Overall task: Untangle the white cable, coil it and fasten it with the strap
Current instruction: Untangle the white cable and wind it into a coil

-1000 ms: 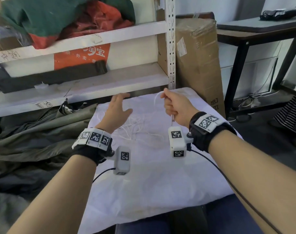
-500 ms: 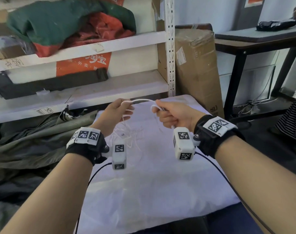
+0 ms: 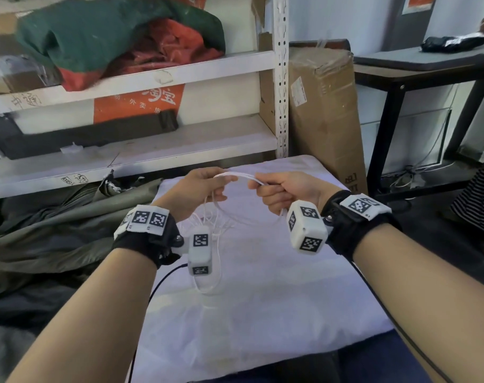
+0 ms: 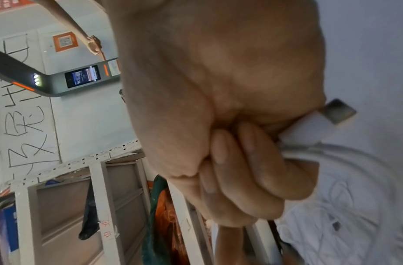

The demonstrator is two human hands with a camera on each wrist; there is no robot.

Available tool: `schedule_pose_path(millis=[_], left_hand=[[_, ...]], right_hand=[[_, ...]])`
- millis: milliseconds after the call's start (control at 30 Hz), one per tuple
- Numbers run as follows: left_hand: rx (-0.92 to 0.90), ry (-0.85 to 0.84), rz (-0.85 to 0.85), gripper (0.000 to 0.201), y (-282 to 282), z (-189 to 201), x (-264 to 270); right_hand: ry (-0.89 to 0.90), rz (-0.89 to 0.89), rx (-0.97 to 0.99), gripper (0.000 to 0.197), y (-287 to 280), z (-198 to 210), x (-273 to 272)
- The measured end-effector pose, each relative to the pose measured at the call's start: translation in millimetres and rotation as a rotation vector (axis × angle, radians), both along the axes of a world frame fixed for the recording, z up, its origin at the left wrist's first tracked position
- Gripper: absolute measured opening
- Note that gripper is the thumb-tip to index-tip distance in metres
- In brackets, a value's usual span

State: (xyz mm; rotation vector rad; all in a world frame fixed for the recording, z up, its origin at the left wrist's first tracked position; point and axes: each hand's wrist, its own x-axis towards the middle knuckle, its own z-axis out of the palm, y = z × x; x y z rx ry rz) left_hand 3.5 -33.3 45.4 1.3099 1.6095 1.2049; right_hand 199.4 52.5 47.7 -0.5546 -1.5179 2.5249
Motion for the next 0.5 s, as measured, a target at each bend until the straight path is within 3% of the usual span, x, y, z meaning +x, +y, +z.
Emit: schedule_pose_path(millis=[300, 500], left_hand=[[-0.096, -0.201, -0.074, 0.010, -15, 1, -19], [-0.139, -0.108, -0.131, 0.015, -20, -16, -28]], right_hand=[[-0.099, 0.147, 0.043, 0.034, -9, -13, -3], [0.183, 0.070, -0.065, 0.035, -7, -3, -3]])
